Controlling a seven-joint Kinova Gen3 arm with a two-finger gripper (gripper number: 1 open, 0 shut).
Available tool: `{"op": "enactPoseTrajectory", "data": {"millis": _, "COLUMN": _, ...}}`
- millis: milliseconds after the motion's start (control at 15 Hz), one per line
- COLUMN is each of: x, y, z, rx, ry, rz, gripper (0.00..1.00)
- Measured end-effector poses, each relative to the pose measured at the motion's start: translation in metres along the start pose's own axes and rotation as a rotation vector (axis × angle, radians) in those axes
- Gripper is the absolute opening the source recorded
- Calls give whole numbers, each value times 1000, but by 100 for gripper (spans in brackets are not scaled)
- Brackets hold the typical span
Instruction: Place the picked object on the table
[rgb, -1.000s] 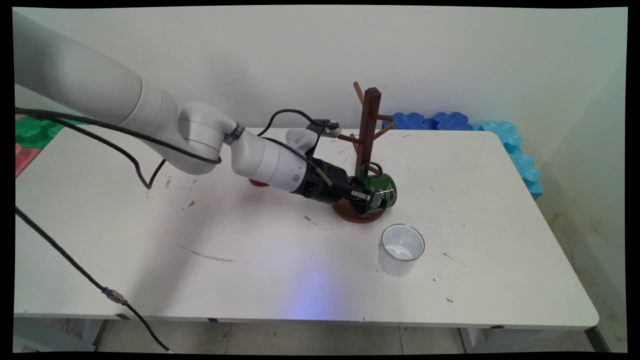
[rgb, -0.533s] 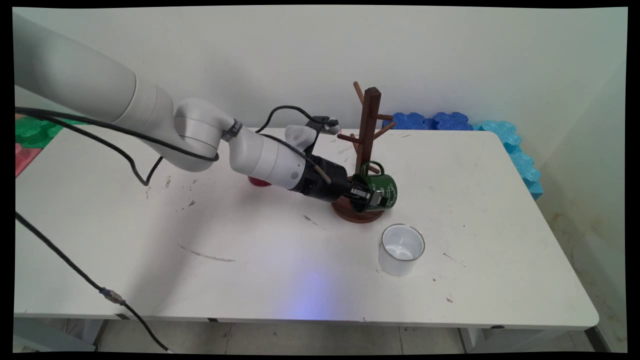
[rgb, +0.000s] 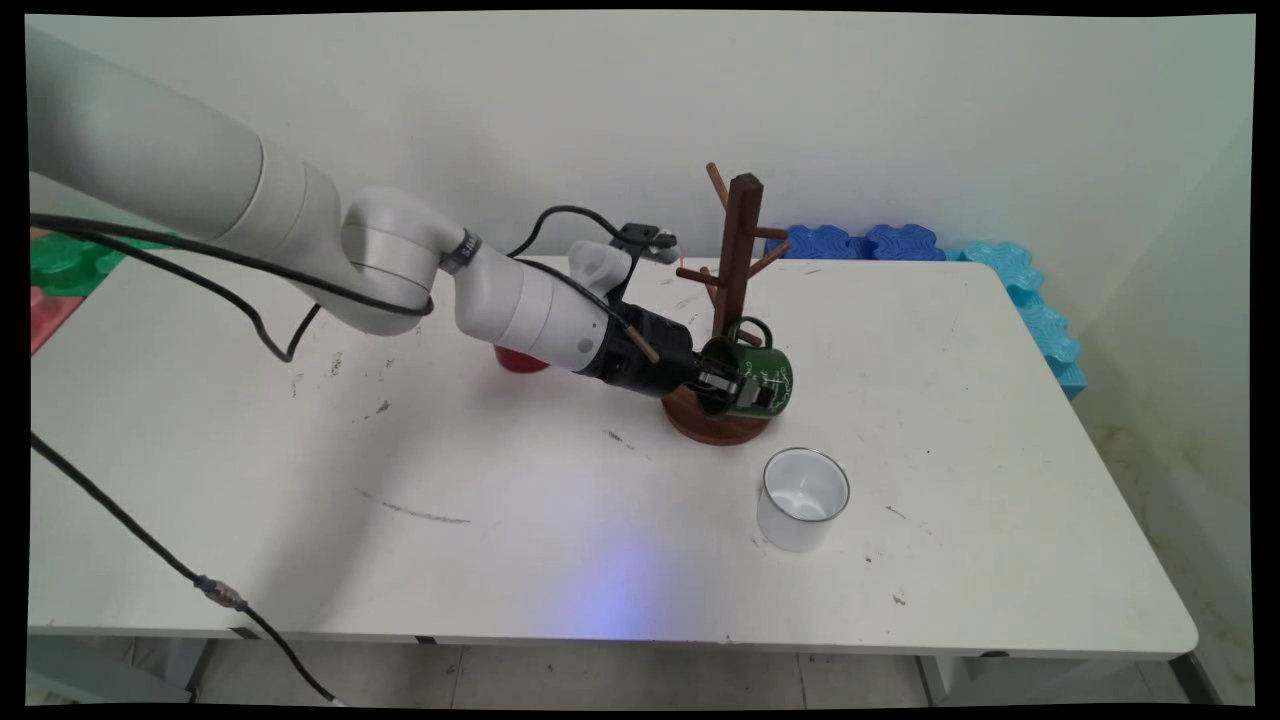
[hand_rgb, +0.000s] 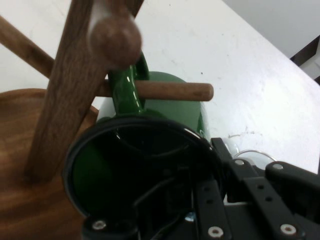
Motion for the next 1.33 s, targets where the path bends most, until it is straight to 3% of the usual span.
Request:
{"op": "enactPoseTrajectory", "data": {"millis": 600, "x": 1, "y": 0, "z": -7, "rx": 4, "ry": -17, "rz": 84, "gripper": 0}}
{"op": "enactPoseTrajectory", "data": {"millis": 1333, "x": 3, "y": 6, "z": -13, "rx": -21, "ry": -31, "rz": 176, "gripper": 0}}
